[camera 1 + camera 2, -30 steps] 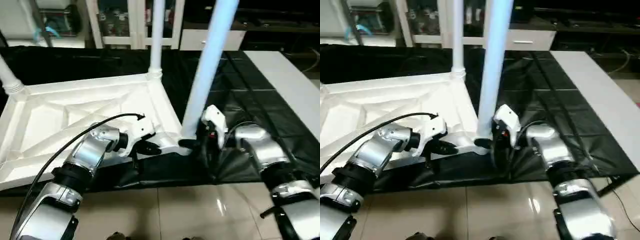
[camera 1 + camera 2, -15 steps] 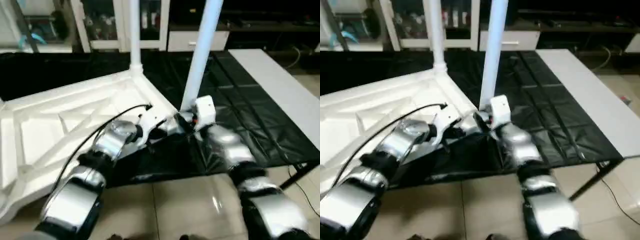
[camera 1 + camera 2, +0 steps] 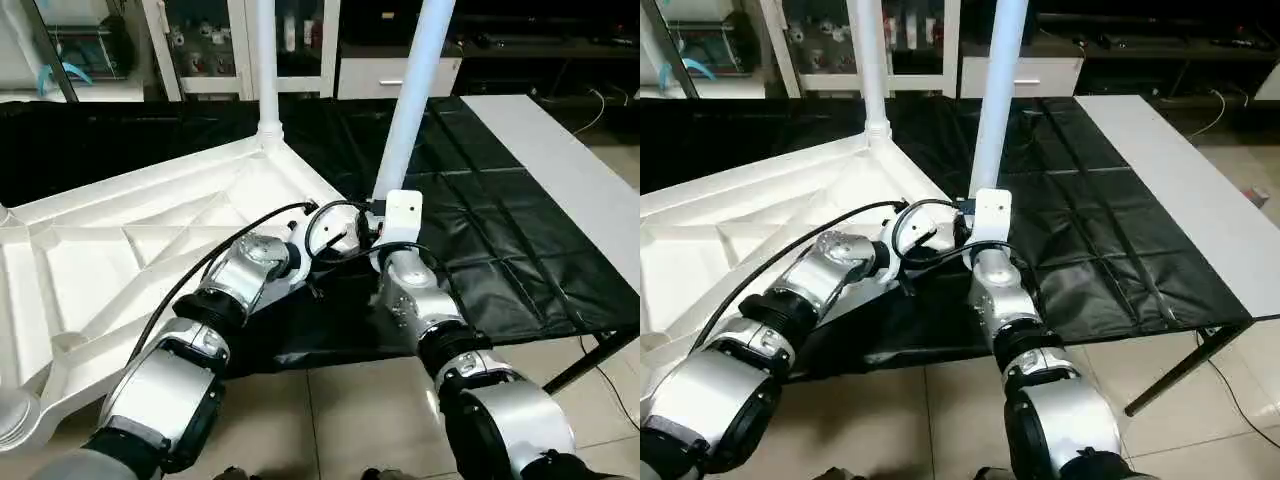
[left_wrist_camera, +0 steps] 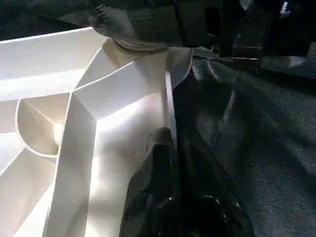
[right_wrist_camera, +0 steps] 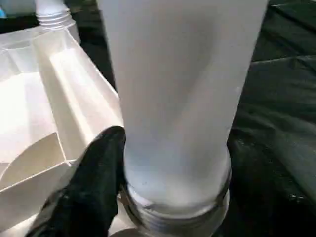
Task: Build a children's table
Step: Rotate leg to tighten
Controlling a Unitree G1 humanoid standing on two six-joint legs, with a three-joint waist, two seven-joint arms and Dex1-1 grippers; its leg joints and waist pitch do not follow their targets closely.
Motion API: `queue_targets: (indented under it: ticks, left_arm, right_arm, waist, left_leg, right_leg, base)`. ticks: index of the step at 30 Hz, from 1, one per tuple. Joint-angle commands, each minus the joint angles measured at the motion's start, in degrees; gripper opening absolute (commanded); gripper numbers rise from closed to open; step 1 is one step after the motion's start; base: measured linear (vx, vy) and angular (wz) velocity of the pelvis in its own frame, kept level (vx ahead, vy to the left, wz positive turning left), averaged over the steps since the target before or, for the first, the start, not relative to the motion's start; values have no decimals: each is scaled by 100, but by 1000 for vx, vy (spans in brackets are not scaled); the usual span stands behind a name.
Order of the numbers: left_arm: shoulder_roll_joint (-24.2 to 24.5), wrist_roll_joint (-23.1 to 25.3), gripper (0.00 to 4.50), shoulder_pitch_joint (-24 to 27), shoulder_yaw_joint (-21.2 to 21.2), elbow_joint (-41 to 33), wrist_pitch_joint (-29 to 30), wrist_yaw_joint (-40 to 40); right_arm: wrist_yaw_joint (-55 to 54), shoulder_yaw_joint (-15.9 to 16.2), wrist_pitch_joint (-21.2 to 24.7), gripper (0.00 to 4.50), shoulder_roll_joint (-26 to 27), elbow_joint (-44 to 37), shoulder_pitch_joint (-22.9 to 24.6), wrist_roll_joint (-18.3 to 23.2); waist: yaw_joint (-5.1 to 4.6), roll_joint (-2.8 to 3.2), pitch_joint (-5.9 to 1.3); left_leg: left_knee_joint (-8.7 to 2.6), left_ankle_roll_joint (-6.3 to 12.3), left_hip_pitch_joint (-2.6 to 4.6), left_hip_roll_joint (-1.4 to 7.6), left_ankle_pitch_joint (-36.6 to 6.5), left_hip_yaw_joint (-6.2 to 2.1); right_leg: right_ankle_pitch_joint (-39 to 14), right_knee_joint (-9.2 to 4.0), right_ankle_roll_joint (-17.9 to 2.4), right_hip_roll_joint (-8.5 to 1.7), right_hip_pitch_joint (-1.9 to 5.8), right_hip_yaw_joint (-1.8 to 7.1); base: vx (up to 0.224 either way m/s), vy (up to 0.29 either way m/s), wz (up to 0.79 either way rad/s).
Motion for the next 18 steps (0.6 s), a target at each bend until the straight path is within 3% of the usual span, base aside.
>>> queue_targets:
  ticks: [1, 8, 9, 10, 12, 13, 14, 15, 17, 18]
  left_arm:
    - [-10, -24, 0, 12, -2, 93, -327, -184]
    - [51, -33, 0, 36, -10, 127, -383, -295]
    - [83, -33, 0, 59, -30, 109, -382, -395]
    - [83, -33, 0, 59, -30, 109, -382, -395]
    - [125, -22, 0, 91, -61, 98, -398, -575]
    - [147, -17, 0, 112, -84, 79, -400, -671]
    - [168, -14, 0, 137, -109, 54, -408, -781]
    - [175, -13, 0, 144, -118, 45, -411, -817]
    - [248, -42, 0, 257, -230, -106, -454, -1300]
    - [283, -68, 0, 320, -284, -199, -491, -1560]
  right_arm:
    - [107, -204, -144, 358, -200, -214, -71, 151]
    - [1255, 133, 533, 418, -723, -1123, 324, 54]
    - [1992, 282, 857, 418, -952, -1560, 533, 188]
    - [1992, 282, 857, 418, -952, -1560, 533, 188]
    - [3008, 503, 1284, 418, -1294, -2107, 803, 388]
    - [3409, 611, 1393, 418, -1452, -2278, 899, 445]
    - [3800, 716, 1498, 418, -1617, -2447, 997, 511]
    - [3918, 748, 1530, 418, -1668, -2498, 1027, 532]
    - [4849, 1056, 1537, 418, -2102, -2768, 1231, 561]
    - [5172, 1162, 1577, 418, -2264, -2906, 1312, 567]
  waist:
    - [11, 39, -457]
    - [100, 31, -483]
    - [116, 65, -481]
    - [123, 48, -477]
    - [139, 36, -477]
    - [143, 69, -473]
    - [137, 55, -469]
    - [142, 30, -473]
    - [141, 56, -465]
    - [149, 39, -457]
  left_leg:
    - [-436, 170, 161, 53, -1923, -20]
    - [-415, 348, 110, 59, -1414, -14]
    - [-415, 351, 113, 60, -1396, -19]
    - [-419, 387, 116, 56, -1429, -16]
    - [-423, 410, 105, 68, -1412, -26]
    - [-426, 417, 103, 71, -1435, -37]
    - [-426, 435, 111, 71, -1489, -27]
    - [-422, 442, 92, 73, -1490, -32]
    - [-415, 417, 105, 79, -1582, -30]
    - [-416, 411, 99, 86, -1626, -32]
  right_leg:
    - [-1518, -359, -1205, -192, 277, 113]
    - [-1171, -300, -1273, -194, 355, 112]
    - [-1224, -307, -1274, -201, 358, 111]
    - [-1227, -325, -1247, -176, 373, 100]
    - [-1221, -316, -1238, -187, 387, 103]
    - [-1265, -319, -1226, -183, 395, 96]
    - [-1288, -341, -1214, -176, 391, 97]
    - [-1305, -335, -1220, -187, 403, 95]
    - [-1463, -359, -1236, -191, 382, 93]
    - [-1610, -371, -1245, -208, 378, 94]
  base:
    - [0, 0, 0]
    - [0, 0, 0]
    - [0, 0, 0]
    - [0, 0, 0]
    - [0, 0, 0]
    - [0, 0, 0]
    - [0, 0, 0]
    - [0, 0, 0]
    - [0, 0, 0]
    - [0, 0, 0]
